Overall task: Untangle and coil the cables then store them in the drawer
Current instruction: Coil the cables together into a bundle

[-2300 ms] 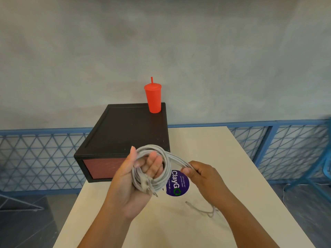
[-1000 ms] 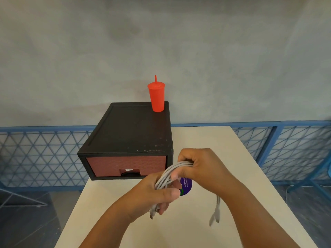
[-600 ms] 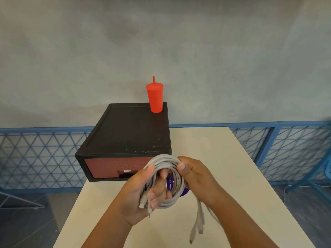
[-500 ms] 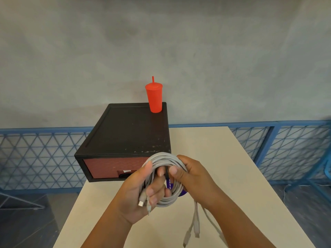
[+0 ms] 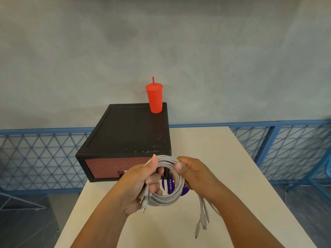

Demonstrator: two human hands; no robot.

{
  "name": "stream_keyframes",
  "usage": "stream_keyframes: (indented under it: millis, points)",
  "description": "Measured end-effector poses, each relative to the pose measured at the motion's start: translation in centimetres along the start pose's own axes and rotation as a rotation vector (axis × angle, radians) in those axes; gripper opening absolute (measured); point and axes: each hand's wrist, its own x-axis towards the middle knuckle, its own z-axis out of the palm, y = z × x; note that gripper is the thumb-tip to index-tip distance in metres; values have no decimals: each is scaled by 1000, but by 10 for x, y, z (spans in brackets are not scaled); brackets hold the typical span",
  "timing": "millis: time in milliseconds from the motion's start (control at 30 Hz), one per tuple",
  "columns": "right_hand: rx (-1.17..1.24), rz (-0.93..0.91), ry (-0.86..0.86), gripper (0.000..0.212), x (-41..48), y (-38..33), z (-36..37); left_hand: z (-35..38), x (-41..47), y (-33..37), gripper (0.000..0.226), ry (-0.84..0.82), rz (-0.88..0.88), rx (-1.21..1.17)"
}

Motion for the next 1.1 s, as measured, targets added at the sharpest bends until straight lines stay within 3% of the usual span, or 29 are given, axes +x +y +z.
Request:
stream_keyframes:
  millis: [67,133,267,367,467,667,800,967,1100]
  points:
    - [109,46,-14,52,-1,3,-5,1,0,1,38,20,5,-59]
    - [241,94,-49,57,-3,7,-10,0,1,3,37,25,8,-144]
    - [425,204,-134,24,-6,16,-15,-5,4,6,36,16,-16,-306]
    - [463,228,-141,23,-11,24,-13,-7,6,9,36,1,-6,-352]
    - [246,238,-122,29,-12,29,-12,-8,8,10,37,3,1,-298]
    - [-441,226,-127,24,-9,32,-8,-11,7,14,39,-37,-4,-257]
    - [-638,225,-125,18,-5,29,-13,-11,5,13,48,-78,-10,-251]
    - [-496,297,111,24,1,29,-21,-1,2,12,43,-102,-24,-241]
    - [-50,334,381,18,3,25,-21,8,2,12,45,-111,-33,-253]
